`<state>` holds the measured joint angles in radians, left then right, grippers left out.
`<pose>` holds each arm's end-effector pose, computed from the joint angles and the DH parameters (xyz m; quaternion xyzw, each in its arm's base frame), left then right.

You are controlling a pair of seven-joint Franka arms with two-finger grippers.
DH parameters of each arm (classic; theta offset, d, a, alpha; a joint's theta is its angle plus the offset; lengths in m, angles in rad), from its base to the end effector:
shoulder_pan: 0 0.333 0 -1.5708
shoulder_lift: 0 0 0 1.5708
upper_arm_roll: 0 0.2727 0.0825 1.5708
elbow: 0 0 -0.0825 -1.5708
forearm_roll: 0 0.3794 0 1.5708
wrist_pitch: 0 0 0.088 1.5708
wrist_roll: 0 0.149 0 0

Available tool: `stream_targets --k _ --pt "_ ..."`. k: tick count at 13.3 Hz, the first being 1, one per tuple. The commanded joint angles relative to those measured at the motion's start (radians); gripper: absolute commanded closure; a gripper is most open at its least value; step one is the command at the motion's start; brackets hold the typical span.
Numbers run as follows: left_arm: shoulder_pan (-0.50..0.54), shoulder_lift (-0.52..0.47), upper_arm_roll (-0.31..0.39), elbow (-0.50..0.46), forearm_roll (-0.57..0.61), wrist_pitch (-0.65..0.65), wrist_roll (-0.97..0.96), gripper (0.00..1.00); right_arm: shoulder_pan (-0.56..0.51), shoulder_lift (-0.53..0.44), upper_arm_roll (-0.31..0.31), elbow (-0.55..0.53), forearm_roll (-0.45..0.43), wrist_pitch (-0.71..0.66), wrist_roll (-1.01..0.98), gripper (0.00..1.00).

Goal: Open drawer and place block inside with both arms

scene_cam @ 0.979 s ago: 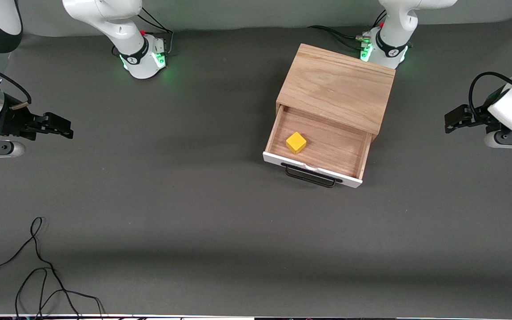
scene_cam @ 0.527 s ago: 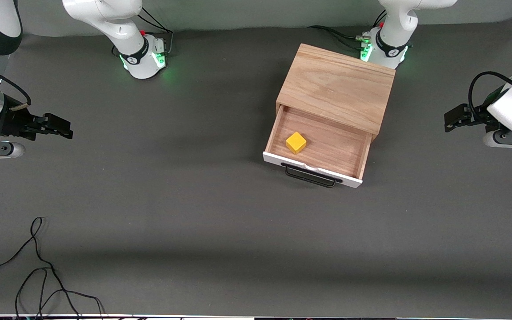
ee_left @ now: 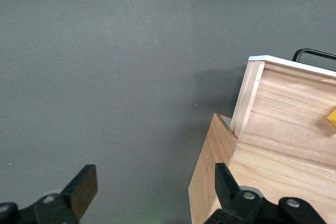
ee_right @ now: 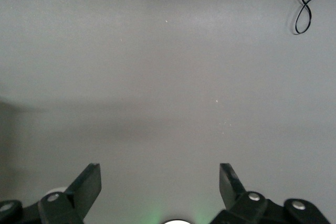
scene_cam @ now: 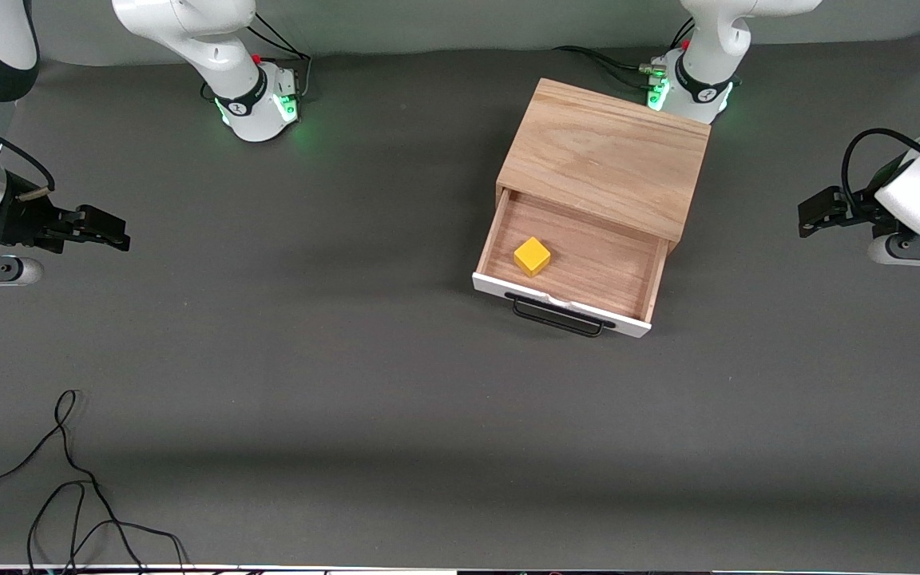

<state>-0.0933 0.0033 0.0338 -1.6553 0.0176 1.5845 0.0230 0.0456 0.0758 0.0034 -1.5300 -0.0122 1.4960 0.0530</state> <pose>0.5445 -0.0298 0.4993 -0.9984 0.0417 0.0369 0.0095 0.5555 0.0253 0.5101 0.9985 -0.0021 -0.0545 0.0088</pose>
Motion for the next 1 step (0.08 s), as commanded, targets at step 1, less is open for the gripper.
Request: stream_targets --k 1 --pt "-0.009 -0.009 0.008 -0.001 -0.005 -0.009 0.015 0.0 0.01 -0.005 -0.007 -0.007 -0.006 0.015 -0.016 0.0"
